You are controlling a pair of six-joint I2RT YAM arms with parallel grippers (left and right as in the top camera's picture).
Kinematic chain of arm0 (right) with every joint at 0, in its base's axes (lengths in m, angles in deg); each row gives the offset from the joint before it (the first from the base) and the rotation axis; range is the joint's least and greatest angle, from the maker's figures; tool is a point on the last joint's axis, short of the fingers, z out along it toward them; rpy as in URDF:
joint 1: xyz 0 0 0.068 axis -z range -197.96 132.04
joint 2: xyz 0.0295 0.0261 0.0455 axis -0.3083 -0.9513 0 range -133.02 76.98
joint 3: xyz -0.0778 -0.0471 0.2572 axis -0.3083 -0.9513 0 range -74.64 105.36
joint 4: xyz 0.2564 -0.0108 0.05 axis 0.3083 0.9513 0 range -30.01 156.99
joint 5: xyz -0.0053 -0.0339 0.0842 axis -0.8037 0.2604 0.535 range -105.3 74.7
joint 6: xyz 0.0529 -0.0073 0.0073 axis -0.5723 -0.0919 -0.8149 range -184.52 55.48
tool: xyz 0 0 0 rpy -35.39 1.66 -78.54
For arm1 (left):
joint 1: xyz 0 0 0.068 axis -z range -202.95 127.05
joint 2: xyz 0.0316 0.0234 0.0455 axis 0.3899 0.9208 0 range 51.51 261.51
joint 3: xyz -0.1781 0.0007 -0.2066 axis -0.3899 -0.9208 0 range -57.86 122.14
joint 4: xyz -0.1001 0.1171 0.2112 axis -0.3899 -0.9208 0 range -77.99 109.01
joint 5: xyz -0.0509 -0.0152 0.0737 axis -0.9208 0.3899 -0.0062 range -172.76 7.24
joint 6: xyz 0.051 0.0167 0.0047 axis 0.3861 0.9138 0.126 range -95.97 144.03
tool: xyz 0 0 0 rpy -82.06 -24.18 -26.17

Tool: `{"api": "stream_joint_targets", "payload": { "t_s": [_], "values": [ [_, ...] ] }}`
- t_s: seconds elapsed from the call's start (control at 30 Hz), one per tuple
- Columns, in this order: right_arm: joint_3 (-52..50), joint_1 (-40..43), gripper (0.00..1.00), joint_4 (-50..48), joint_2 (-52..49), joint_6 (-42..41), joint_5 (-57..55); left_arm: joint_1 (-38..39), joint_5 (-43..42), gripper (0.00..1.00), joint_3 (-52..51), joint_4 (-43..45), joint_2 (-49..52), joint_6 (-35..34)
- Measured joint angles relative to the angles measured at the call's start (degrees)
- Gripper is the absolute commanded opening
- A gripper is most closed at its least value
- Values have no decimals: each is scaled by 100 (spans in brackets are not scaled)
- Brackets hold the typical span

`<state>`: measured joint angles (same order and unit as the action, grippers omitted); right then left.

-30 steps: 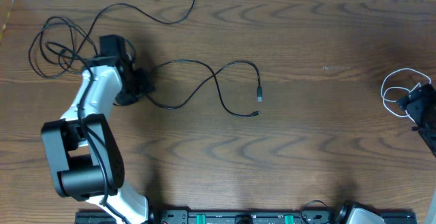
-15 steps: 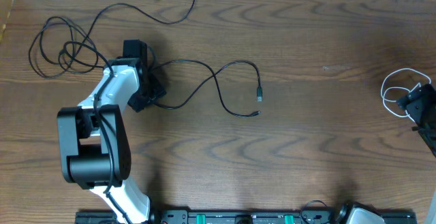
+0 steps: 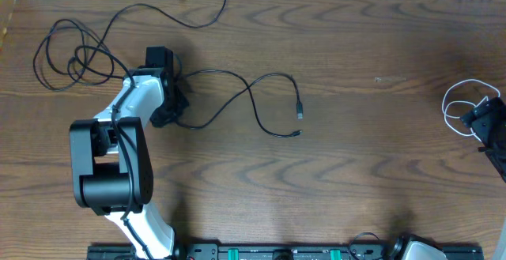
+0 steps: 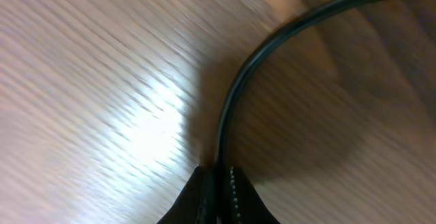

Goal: Untangle cables

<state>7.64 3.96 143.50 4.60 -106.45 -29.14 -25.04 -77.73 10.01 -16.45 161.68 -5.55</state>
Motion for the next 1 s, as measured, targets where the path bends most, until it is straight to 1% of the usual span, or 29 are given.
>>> {"api": "stream_joint_targets", "payload": {
  "t_s": [0.1,0.2,0.37,0.5,0.73,1.0],
  "values": [
    [0,0,99,0,0,0,0,-87,404,8,20,-44,15,361],
    [0,0,99,0,0,0,-2,-299,588,7,190,-236,44,695],
    [0,0,99,-4,0,0,0,-929,804,7,920,-693,63,1266],
    [0,0,99,0,0,0,-2,-1298,1121,8,1451,-852,61,1606],
    [0,0,99,0,0,0,-2,-1670,1445,7,1770,-887,-17,1917],
    [0,0,99,0,0,0,-2,-2321,1506,7,1801,-752,-46,1961]
  ]
}}
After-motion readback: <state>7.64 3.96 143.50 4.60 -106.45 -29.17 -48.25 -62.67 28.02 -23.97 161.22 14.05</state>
